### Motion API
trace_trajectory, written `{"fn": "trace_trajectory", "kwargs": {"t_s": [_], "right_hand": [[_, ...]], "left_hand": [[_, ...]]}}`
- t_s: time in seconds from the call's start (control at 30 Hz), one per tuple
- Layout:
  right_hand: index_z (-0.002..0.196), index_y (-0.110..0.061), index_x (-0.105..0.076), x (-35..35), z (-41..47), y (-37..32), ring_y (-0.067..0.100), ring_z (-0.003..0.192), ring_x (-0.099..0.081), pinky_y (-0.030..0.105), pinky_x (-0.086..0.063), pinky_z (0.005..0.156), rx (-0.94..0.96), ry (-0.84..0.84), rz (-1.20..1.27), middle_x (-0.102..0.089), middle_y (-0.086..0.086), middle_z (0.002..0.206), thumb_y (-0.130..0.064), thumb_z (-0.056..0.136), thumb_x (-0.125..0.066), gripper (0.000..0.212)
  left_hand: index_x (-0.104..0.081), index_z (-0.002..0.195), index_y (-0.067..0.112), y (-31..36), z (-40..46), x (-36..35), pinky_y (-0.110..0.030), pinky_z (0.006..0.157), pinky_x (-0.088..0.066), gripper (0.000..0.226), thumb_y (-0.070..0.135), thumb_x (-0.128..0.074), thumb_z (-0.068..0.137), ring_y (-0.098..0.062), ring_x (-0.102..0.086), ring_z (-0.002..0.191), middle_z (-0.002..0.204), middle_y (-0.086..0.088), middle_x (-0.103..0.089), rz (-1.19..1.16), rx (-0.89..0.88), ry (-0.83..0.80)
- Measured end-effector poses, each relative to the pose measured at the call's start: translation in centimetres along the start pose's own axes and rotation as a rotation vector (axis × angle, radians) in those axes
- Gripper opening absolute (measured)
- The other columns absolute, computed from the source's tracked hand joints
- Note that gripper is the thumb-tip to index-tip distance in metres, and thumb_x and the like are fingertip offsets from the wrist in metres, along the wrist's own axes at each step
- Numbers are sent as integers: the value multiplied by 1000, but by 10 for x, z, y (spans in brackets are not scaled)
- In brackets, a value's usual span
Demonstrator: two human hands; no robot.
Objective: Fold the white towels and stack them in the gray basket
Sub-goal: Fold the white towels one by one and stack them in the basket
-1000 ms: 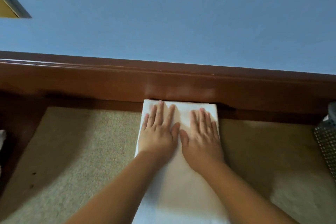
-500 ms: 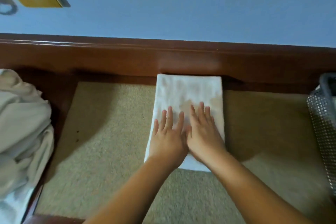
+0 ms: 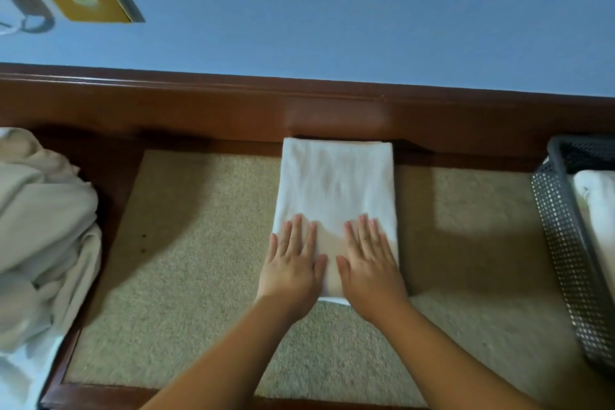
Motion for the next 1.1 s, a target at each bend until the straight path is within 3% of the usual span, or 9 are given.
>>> {"fn": "trace_trajectory", "kwargs": {"t_s": [0.23, 0.37, 0.5, 0.57, 0.67, 0.73, 0.83, 0.93, 1.1], "right_hand": [[160, -12, 22, -15, -60, 4, 28, 151, 36, 46, 12, 124, 58, -110, -73, 35, 13, 165, -34, 94, -28, 85], [162, -3, 10, -22, -40, 9, 37, 156, 21, 50, 2, 129, 11, -19, -113, 21, 22, 168, -9, 89, -46, 92], [161, 3, 5, -14, -38, 5, 44, 156, 11, 54, -11, 129, 8, -15, -154, 14, 27, 166, -2, 92, -39, 82], [161, 2, 7, -4, -39, 1, 43, 156, 13, 52, -5, 130, 1, -45, -187, 20, 25, 164, -4, 98, -44, 82], [164, -3, 5, 28, -44, -9, 37, 159, 8, 43, 1, 128, -8, -126, -177, 16, 20, 169, -7, 102, -52, 84], [162, -6, -13, 59, -52, -14, 36, 157, -14, 40, -21, 126, -13, -154, -124, -9, 18, 171, -5, 98, -56, 77], [135, -21, -39, 113, -74, -17, 26, 106, -57, 37, -49, 75, 23, -100, -46, -56, 5, 131, -12, 92, -59, 49], [119, -30, -42, 165, -100, -15, 14, 82, -49, 32, -40, 58, 90, -63, -17, -51, -6, 115, -23, 90, -60, 35], [116, -42, -58, 254, -131, -12, 3, 88, -53, 24, -40, 68, 136, 20, 220, -47, -19, 106, -22, 83, -72, 41]], "left_hand": [[36, 156, 20, -12, -48, -25, -44, 127, 16, 93, 28, -38, 100, -27, 45, 147, 159, -8, 49, 149, -148, -61], [42, 152, 18, -16, -22, -28, -41, 128, 13, 100, 6, -44, 101, -31, 41, 147, 159, -13, 47, 206, -115, -18], [10, 165, 12, -22, -16, -35, -44, 124, -5, 111, 5, -72, 90, -40, 8, 156, 170, -28, 9, 203, -172, 77], [-16, 166, 11, -24, -19, -25, -49, 121, -29, 102, 8, -80, 86, -43, -22, 154, 167, -29, -17, 184, -195, 97], [-2, 166, 16, -15, -26, 5, -49, 122, -36, 79, 15, -53, 106, -37, -15, 159, 172, -22, -5, 235, -185, -28], [-11, 164, 14, -1, -35, 36, -48, 117, -43, 70, 17, -49, 106, -36, -33, 153, 169, -20, -23, 248, -184, -62], [-34, 136, 21, 14, -62, 90, -45, 81, -58, 41, 21, -53, 99, -30, -68, 100, 119, -10, -67, 126, -181, -93], [-35, 116, 28, 25, -96, 139, -38, 64, -55, 28, 28, -55, 96, -18, -62, 75, 92, 3, -62, 65, -270, -90], [-52, 117, 31, 39, -135, 211, -28, 77, -51, 29, 25, -64, 91, -5, -57, 91, 108, 14, -56, -165, -373, 94]]}}
Point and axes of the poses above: each hand's wrist, its own z-axis towards the middle knuckle, its own x-axis out of the back of the hand, y = z × x, the point moved 5 cm from there along z, towards the middle knuckle
